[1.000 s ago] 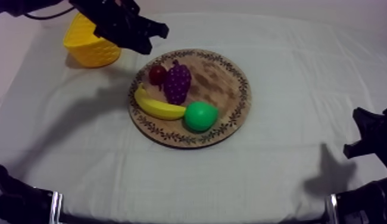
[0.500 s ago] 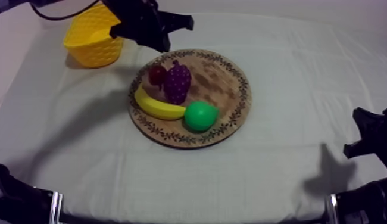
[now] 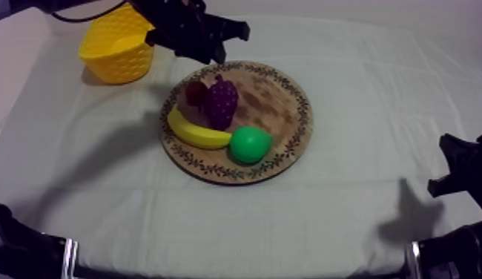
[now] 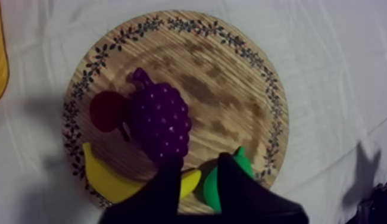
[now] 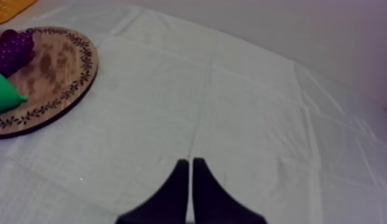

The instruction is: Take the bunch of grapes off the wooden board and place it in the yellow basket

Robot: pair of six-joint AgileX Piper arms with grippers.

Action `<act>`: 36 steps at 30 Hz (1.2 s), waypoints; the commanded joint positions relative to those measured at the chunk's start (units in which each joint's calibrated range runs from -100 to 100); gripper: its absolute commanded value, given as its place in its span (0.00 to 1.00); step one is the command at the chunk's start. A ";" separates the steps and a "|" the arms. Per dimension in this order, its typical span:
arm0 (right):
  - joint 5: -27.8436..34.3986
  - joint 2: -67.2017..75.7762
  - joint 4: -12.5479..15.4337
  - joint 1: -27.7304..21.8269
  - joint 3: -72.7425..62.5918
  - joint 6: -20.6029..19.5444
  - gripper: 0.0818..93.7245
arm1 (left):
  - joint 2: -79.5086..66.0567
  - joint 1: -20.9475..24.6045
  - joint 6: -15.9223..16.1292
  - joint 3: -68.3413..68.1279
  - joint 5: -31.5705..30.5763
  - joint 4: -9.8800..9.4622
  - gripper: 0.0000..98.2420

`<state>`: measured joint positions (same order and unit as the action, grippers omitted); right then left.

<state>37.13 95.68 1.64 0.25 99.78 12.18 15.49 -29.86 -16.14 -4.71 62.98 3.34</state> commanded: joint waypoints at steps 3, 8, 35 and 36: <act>0.05 0.00 0.00 -0.02 -0.01 0.00 0.00 | -0.09 0.37 0.53 -0.46 -0.41 1.02 0.52; 0.05 0.00 0.00 -0.02 -0.01 0.00 0.00 | -0.11 1.02 1.91 -1.27 -2.29 2.44 0.65; 0.05 0.00 0.00 -0.02 -0.01 0.00 0.00 | 11.28 1.34 -2.01 3.91 -0.47 1.91 0.84; 0.05 0.00 0.00 -0.02 -0.01 0.00 0.00 | 12.49 1.33 -2.32 4.59 -0.22 1.88 0.84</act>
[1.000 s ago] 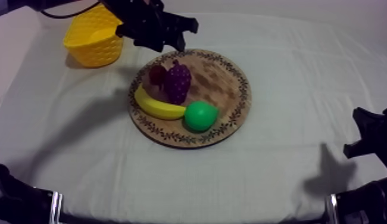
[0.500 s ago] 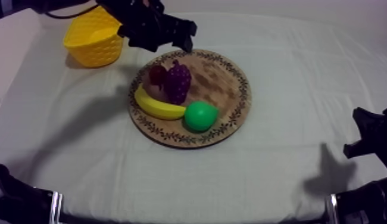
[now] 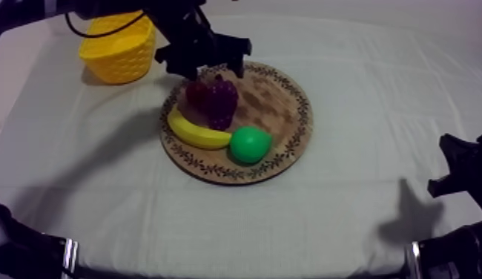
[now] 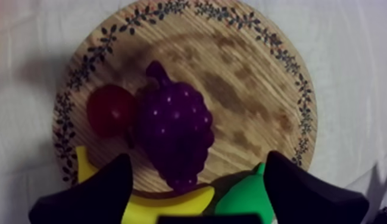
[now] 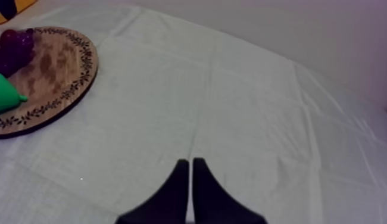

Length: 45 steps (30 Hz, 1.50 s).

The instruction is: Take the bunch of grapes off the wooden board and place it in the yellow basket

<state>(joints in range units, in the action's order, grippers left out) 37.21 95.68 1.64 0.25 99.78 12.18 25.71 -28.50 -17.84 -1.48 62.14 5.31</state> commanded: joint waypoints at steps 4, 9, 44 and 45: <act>-0.03 0.00 0.00 -0.02 -0.01 0.00 0.00 | 6.67 0.00 -1.43 4.06 2.05 0.04 0.84; -0.03 0.00 0.00 -0.02 -0.01 0.00 0.00 | 11.39 0.03 -2.03 8.32 4.16 0.22 0.84; -0.03 0.00 0.00 -0.02 -0.01 0.00 0.00 | 24.64 1.42 -2.14 19.86 12.64 2.36 0.80; -0.03 0.00 0.00 -0.02 -0.01 0.00 0.00 | 24.67 1.46 -2.28 19.77 12.63 2.35 0.79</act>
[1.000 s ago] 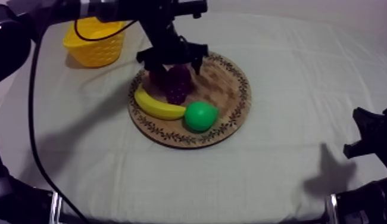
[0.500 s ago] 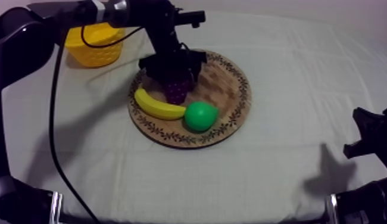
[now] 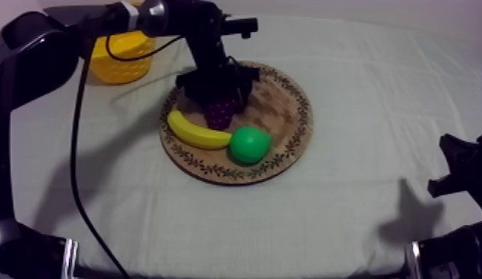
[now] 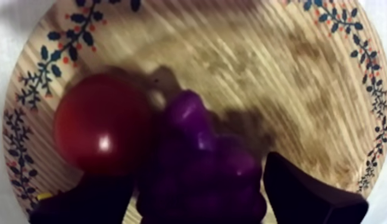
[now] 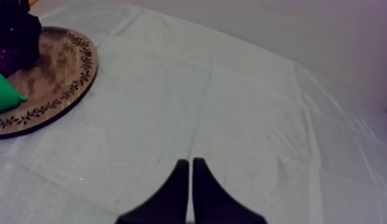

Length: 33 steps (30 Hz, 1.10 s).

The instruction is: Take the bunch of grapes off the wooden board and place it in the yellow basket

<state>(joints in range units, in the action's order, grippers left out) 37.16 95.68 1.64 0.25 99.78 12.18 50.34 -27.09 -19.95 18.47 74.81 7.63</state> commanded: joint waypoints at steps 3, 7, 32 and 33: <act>0.02 0.00 0.00 -0.02 -0.01 0.00 0.00 | 0.18 0.20 -0.63 -0.52 -0.05 0.02 0.72; 0.02 0.00 0.00 -0.02 -0.01 0.00 0.00 | 0.49 0.51 -0.98 -0.84 -0.06 0.05 0.62; 0.02 0.00 0.00 -0.02 -0.01 0.00 0.00 | -11.94 -1.08 2.36 -11.19 -8.31 -1.70 0.60; 0.02 0.00 0.00 -0.02 -0.01 0.00 0.00 | -13.44 -1.34 2.38 -12.17 -8.58 -2.21 0.60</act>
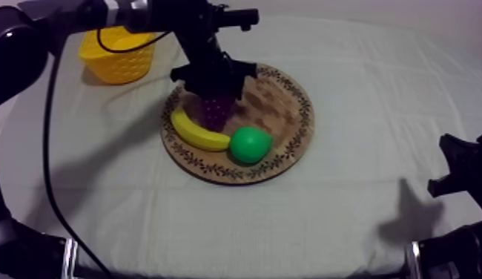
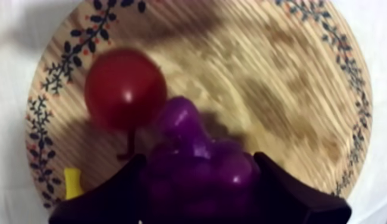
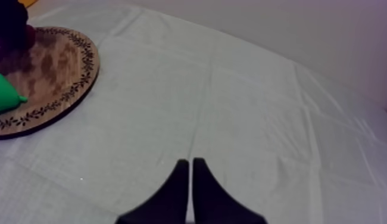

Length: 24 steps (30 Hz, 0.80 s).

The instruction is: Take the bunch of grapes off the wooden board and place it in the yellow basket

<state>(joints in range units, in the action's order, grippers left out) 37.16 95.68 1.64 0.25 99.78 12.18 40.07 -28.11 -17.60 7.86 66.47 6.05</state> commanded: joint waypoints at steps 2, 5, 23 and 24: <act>0.02 0.00 0.00 -0.02 -0.01 0.00 0.00 | -6.16 -0.86 0.22 -3.51 -0.87 -1.59 0.60; 0.02 0.00 0.00 -0.02 -0.01 0.00 0.00 | -10.48 -1.49 1.22 -6.94 -2.60 -2.38 0.60; 0.02 0.00 0.00 -0.02 -0.01 0.00 0.00 | -30.49 -2.15 9.29 -23.17 -10.38 -3.34 0.60; 0.02 0.00 0.00 -0.02 -0.01 0.00 0.00 | -31.18 -1.95 9.50 -23.26 -10.44 -3.40 0.60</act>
<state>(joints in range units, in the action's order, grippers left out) 37.16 95.68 1.64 0.25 99.78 12.18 10.04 -30.24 -8.37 -15.35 56.10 2.64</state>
